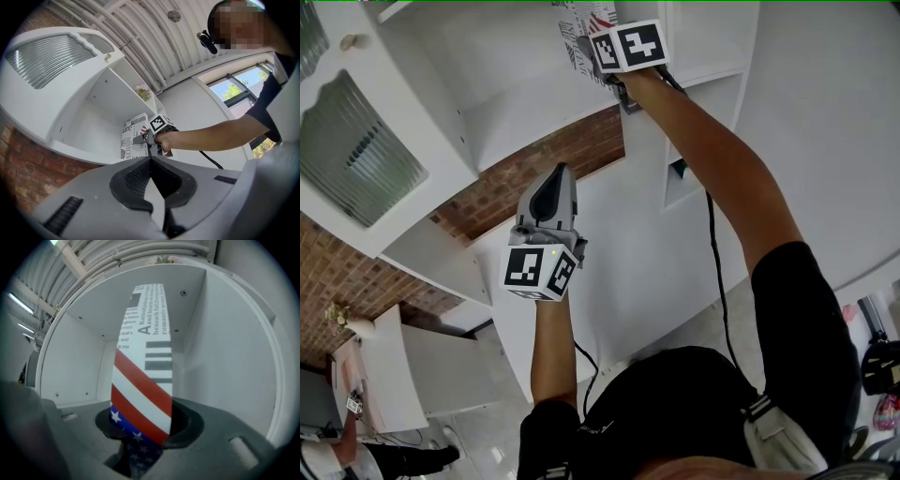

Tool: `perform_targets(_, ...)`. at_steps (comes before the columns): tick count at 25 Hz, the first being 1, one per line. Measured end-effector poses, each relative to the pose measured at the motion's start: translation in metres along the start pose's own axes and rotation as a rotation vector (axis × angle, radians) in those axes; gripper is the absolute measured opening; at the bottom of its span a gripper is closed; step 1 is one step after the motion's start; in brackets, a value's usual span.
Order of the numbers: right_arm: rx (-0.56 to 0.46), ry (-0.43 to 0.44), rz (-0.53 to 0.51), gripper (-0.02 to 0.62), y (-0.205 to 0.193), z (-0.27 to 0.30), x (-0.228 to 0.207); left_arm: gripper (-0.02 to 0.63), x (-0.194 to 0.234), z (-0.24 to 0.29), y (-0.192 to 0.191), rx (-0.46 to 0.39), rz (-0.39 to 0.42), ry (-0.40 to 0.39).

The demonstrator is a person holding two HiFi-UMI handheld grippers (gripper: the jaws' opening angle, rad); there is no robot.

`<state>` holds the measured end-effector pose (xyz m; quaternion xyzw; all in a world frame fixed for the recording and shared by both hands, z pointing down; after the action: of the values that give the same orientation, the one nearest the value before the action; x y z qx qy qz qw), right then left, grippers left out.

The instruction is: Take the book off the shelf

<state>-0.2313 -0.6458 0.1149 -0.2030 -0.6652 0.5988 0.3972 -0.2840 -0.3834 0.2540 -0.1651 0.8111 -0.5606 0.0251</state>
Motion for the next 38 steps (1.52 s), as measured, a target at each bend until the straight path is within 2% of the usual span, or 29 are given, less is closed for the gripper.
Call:
perform_targets(3,-0.014,-0.008,-0.014,0.16,0.001,-0.004,0.001,-0.003,-0.001,0.001,0.002,0.001,-0.001,-0.002)
perform_targets(9,-0.085,-0.01,0.036,0.158,0.006,-0.037,-0.007,-0.003,-0.009,0.002,-0.003,0.007,-0.007,-0.012)
perform_targets(16,-0.189,0.033,0.071,0.158,0.004,-0.108,-0.004,-0.003,-0.027,-0.001,0.002,-0.003,0.027,-0.026)
perform_targets(22,-0.289,0.052,0.04,0.158,-0.005,-0.181,0.005,-0.003,-0.041,-0.003,0.012,-0.036,0.023,-0.035)
perform_targets(24,-0.321,0.056,0.03,0.158,-0.017,-0.204,0.013,-0.003,-0.045,-0.006,0.01,-0.048,0.022,-0.036)
perform_targets(28,-0.354,0.034,0.007,0.158,-0.065,-0.246,0.04,-0.003,-0.056,-0.022,-0.01,-0.063,0.024,-0.046)
perform_targets(34,-0.283,0.027,0.001,0.158,-0.092,-0.265,0.057,-0.003,-0.064,-0.008,0.008,-0.066,-0.018,-0.024)
perform_targets(38,-0.294,0.046,0.027,0.158,-0.144,-0.279,0.084,-0.003,-0.074,-0.02,-0.017,-0.055,-0.023,-0.037)
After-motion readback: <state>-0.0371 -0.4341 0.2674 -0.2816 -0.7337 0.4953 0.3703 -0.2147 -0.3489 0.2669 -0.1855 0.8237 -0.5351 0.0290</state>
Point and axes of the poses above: the fingertips, and each gripper's own axes: z forward along the fingers, x to its left, y out of its top, the point moved 7 cm from there along -z, backward along the fingers, and after that the axes turned 12 degrees about -z, right-handed, at the moved point
